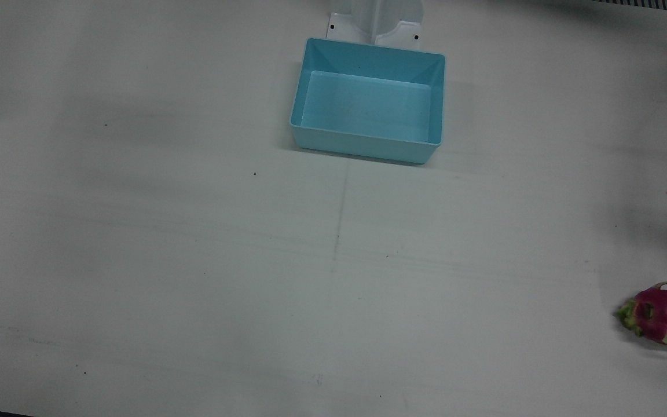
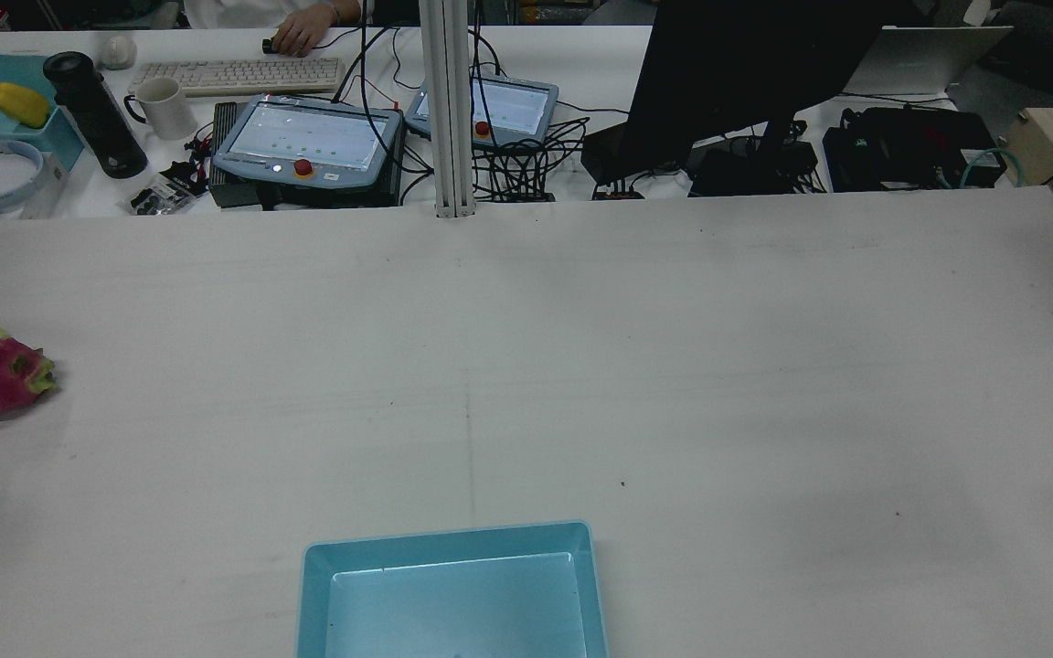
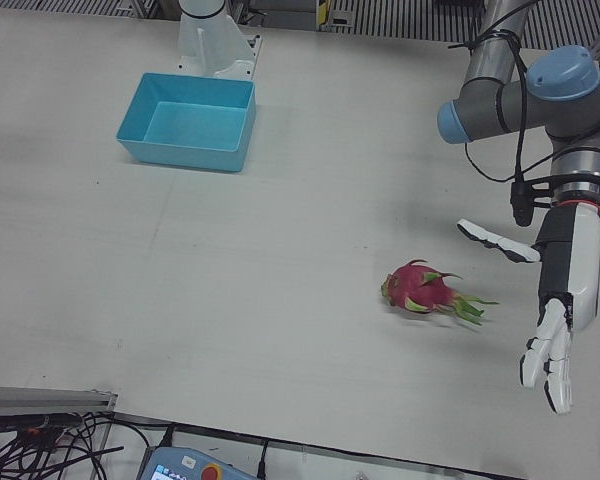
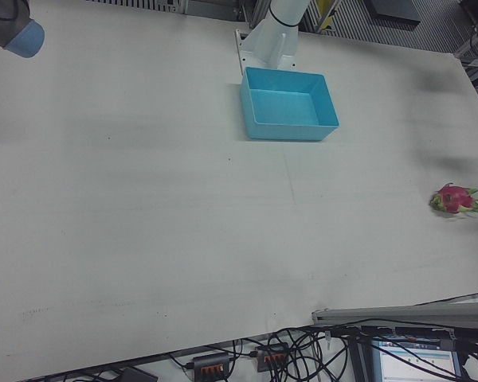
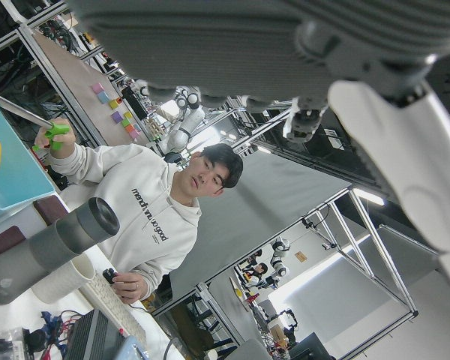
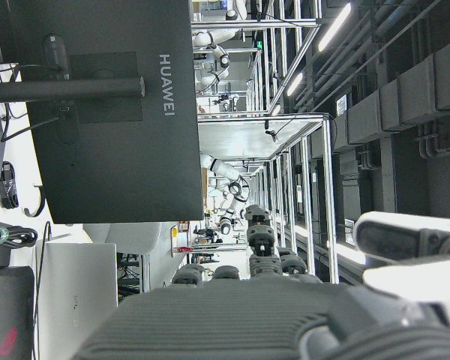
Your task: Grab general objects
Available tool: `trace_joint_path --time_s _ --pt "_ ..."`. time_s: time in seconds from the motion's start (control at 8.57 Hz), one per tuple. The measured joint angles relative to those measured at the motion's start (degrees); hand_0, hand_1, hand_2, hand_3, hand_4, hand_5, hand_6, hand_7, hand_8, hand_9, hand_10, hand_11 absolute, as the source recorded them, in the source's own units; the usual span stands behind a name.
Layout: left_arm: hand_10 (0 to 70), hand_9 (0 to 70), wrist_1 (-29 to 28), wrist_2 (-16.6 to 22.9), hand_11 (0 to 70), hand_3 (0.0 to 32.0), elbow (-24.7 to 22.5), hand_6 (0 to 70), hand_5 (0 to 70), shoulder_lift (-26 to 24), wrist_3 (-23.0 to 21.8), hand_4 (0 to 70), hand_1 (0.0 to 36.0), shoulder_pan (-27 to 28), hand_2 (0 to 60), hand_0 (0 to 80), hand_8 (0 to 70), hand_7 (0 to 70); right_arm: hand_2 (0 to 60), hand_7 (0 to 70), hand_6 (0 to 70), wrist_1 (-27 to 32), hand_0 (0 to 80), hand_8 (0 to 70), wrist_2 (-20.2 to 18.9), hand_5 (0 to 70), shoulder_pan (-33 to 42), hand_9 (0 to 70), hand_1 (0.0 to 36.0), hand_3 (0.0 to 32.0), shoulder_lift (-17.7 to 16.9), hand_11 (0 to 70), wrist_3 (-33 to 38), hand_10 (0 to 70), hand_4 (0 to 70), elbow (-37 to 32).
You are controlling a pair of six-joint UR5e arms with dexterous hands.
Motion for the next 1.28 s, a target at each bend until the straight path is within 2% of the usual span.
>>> trace_joint_path --time_s 0.58,0.7,0.82,0.93,1.05,1.17,1.28 --pt "0.0 0.0 -0.09 0.0 0.0 0.0 -4.63 0.0 0.0 1.87 0.28 7.1 22.3 -0.42 2.6 57.5 0.0 0.0 0.0 0.0 0.0 0.0 0.0 0.0 -0.03 0.0 0.0 0.0 0.0 0.0 0.0 0.0 0.0 0.0 0.0 -0.04" --pt "0.0 0.0 -0.44 0.0 0.0 0.0 -5.75 0.0 0.1 2.99 0.36 7.7 21.8 -0.31 3.2 57.2 0.0 0.0 0.0 0.0 0.0 0.0 0.0 0.0 0.0 0.0 0.0 0.0 0.0 0.0 0.0 0.0 0.0 0.0 0.0 -0.03" --pt "0.0 0.0 -0.64 0.0 0.0 0.0 -6.65 0.0 9.9 4.07 0.78 7.7 23.4 -0.24 6.2 58.4 0.0 0.6 0.0 0.0 0.0 0.0 0.0 0.0 0.0 0.0 0.0 0.0 0.0 0.0 0.0 0.0 0.0 0.0 0.0 -0.01" --pt "0.0 0.0 -0.37 0.03 0.0 0.0 -7.62 0.0 7.7 4.67 2.69 6.6 24.7 -0.28 7.6 59.4 0.0 0.9 0.0 0.0 0.0 0.0 0.0 0.0 -0.01 0.0 0.0 0.0 0.0 0.0 0.0 0.0 0.0 0.0 0.0 0.0" --pt "0.0 0.0 0.92 0.54 0.0 0.0 -8.74 0.0 2.3 4.72 5.92 5.2 22.5 -0.47 6.7 56.3 0.0 0.1 0.0 0.0 0.0 0.0 0.0 0.0 -0.02 0.0 0.0 0.0 0.0 0.0 0.0 0.0 0.0 0.0 0.0 -0.02" --pt "0.0 0.0 5.12 2.67 0.1 0.0 -11.31 0.0 0.7 3.59 12.14 4.7 22.4 -1.2 5.9 56.3 0.0 0.0 0.0 0.0 0.0 0.0 0.0 0.0 0.0 0.0 0.0 0.0 0.0 0.0 0.0 0.0 0.0 0.0 0.0 -0.05" --pt "0.0 0.0 10.68 6.45 0.0 0.0 -14.02 0.0 0.0 1.27 19.83 4.1 22.8 -3.43 5.5 56.6 0.0 0.0 0.0 0.0 0.0 0.0 0.0 0.0 0.0 0.0 0.0 0.0 0.0 0.0 0.0 0.0 0.0 0.0 0.0 -0.07"
